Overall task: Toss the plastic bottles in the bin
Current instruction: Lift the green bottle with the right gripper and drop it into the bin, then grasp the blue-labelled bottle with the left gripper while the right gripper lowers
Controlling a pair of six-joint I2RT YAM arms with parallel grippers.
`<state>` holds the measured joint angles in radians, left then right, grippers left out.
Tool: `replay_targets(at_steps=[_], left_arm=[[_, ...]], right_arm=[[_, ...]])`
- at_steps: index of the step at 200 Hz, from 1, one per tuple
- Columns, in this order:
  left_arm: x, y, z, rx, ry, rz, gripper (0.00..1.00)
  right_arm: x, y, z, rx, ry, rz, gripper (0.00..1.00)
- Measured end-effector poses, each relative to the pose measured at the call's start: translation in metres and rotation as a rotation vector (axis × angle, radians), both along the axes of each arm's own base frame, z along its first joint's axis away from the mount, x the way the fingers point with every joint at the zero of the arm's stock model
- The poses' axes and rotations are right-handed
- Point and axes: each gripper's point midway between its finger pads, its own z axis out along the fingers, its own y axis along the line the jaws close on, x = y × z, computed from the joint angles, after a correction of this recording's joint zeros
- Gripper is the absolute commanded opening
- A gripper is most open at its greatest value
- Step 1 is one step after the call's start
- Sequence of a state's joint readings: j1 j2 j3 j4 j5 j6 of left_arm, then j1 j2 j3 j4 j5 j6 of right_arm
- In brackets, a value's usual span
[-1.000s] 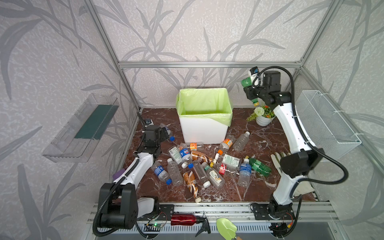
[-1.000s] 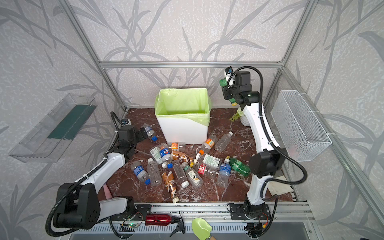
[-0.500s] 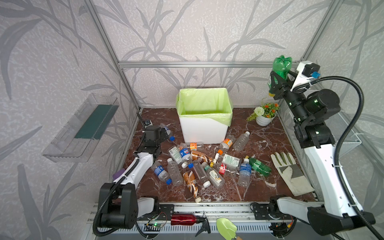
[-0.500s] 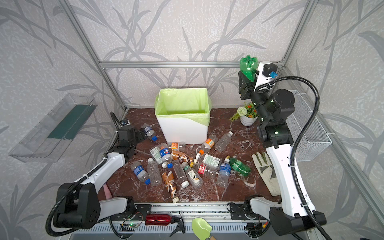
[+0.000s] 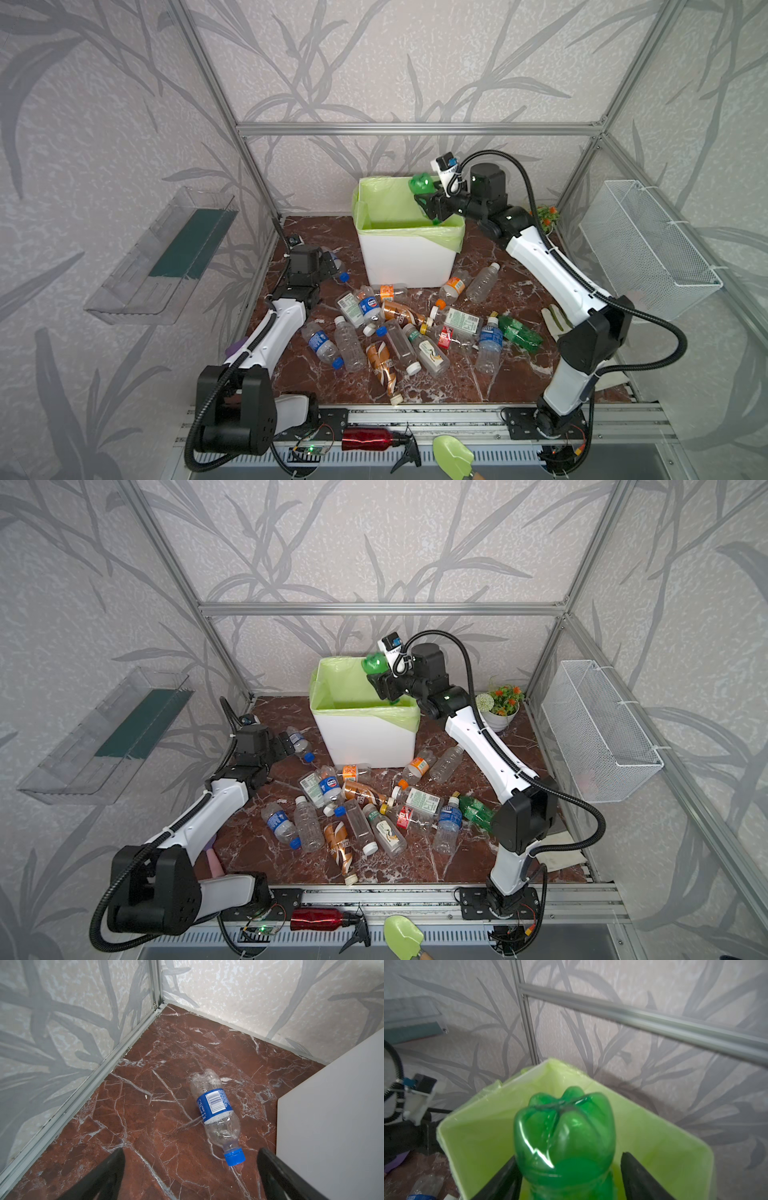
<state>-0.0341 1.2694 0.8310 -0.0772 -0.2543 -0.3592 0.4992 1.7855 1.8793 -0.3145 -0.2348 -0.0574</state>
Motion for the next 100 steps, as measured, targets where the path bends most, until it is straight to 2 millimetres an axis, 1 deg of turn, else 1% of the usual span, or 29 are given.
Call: replay_targets(at_steps=[9, 15, 20, 22, 25, 26, 29, 32, 33, 38, 40, 45, 47, 49, 52, 53, 56, 57, 58, 63, 65, 66, 67, 71, 79, 84, 85, 93, 100], left_arm=[[0.0, 0.001, 0.003, 0.005, 0.0, 0.005, 0.99], [0.001, 0.002, 0.005, 0.007, 0.0, 0.007, 0.99], [0.001, 0.002, 0.008, 0.009, -0.001, 0.008, 0.99], [0.001, 0.002, 0.008, 0.009, -0.001, 0.008, 0.99], [0.001, 0.002, 0.009, 0.01, -0.002, 0.009, 0.99], [0.001, 0.002, 0.009, 0.011, -0.003, 0.009, 0.99], [0.002, 0.003, 0.01, 0.013, -0.003, 0.009, 0.99], [0.002, 0.003, 0.011, 0.013, -0.003, 0.009, 0.99], [0.002, 0.003, 0.012, 0.013, -0.004, 0.009, 0.99], [0.002, 0.003, 0.013, 0.015, -0.003, 0.01, 0.99], [0.002, 0.003, 0.013, 0.015, -0.003, 0.01, 0.99], [0.002, 0.003, 0.014, 0.016, -0.003, 0.01, 0.99], [0.002, 0.003, 0.014, 0.017, -0.003, 0.011, 0.99], [0.002, 0.003, 0.014, 0.017, -0.003, 0.011, 0.99], [0.002, 0.003, 0.015, 0.017, -0.003, 0.011, 0.99], [0.002, 0.003, 0.014, 0.017, -0.002, 0.011, 0.99], [0.002, 0.003, 0.014, 0.017, 0.0, 0.011, 0.99], [0.002, 0.003, 0.014, 0.017, 0.0, 0.011, 0.99], [0.002, 0.003, 0.014, 0.017, 0.001, 0.011, 0.99], [0.001, 0.003, 0.013, 0.018, 0.004, 0.011, 0.99], [0.001, 0.003, 0.013, 0.018, 0.005, 0.011, 0.99], [0.001, 0.003, 0.013, 0.018, 0.005, 0.011, 0.99], [0.001, 0.003, 0.013, 0.018, 0.007, 0.011, 0.99], [0.001, 0.003, 0.012, 0.019, 0.01, 0.011, 0.99], [0.001, 0.002, 0.009, 0.021, 0.02, 0.009, 0.99], [0.001, 0.001, 0.007, 0.023, 0.028, 0.007, 0.99], [0.001, 0.0, 0.006, 0.024, 0.031, 0.006, 0.99], [0.002, -0.001, 0.003, 0.029, 0.046, 0.004, 0.99], [0.005, -0.003, 0.001, 0.036, 0.058, -0.003, 0.99]], right_arm=[[-0.001, -0.007, 0.001, -0.021, 0.002, -0.018, 0.99], [-0.003, -0.014, 0.013, -0.023, -0.021, -0.038, 0.99], [-0.008, -0.024, 0.031, -0.012, -0.056, -0.059, 0.99], [-0.008, -0.025, 0.033, -0.01, -0.061, -0.061, 0.99], [-0.012, -0.031, 0.045, -0.001, -0.085, -0.074, 0.99], [-0.012, -0.031, 0.045, -0.001, -0.085, -0.074, 0.99], [-0.018, -0.038, 0.06, 0.013, -0.115, -0.086, 0.99], [-0.022, -0.044, 0.07, 0.022, -0.134, -0.097, 0.99], [-0.025, -0.047, 0.076, 0.03, -0.149, -0.102, 0.99], [-0.034, -0.058, 0.097, 0.052, -0.192, -0.119, 0.99], [-0.04, -0.066, 0.109, 0.067, -0.22, -0.13, 0.99], [-0.05, -0.075, 0.126, 0.088, -0.258, -0.143, 0.99], [-0.059, -0.084, 0.141, 0.105, -0.291, -0.156, 0.99], [-0.063, -0.088, 0.147, 0.113, -0.306, -0.161, 0.99], [-0.074, -0.098, 0.163, 0.132, -0.345, -0.172, 0.99], [-0.074, -0.098, 0.163, 0.132, -0.345, -0.172, 0.99], [-0.086, -0.109, 0.179, 0.152, -0.385, -0.189, 0.99], [-0.093, -0.114, 0.188, 0.162, -0.408, -0.197, 0.99], [-0.093, -0.114, 0.188, 0.162, -0.408, -0.197, 0.99], [-0.109, -0.129, 0.208, 0.188, -0.463, -0.22, 0.99], [-0.115, -0.134, 0.215, 0.196, -0.481, -0.231, 0.99], [-0.115, -0.134, 0.215, 0.196, -0.481, -0.231, 0.99], [-0.122, -0.14, 0.222, 0.206, -0.504, -0.237, 0.99], [-0.13, -0.146, 0.229, 0.217, -0.526, -0.248, 0.99], [-0.154, -0.164, 0.247, 0.245, -0.589, -0.273, 0.99], [-0.162, -0.171, 0.253, 0.254, -0.612, -0.284, 0.99], [-0.167, -0.174, 0.256, 0.259, -0.624, -0.289, 0.99], [-0.176, -0.186, 0.259, 0.27, -0.65, -0.31, 0.99], [-0.179, -0.192, 0.256, 0.272, -0.656, -0.327, 0.99]])
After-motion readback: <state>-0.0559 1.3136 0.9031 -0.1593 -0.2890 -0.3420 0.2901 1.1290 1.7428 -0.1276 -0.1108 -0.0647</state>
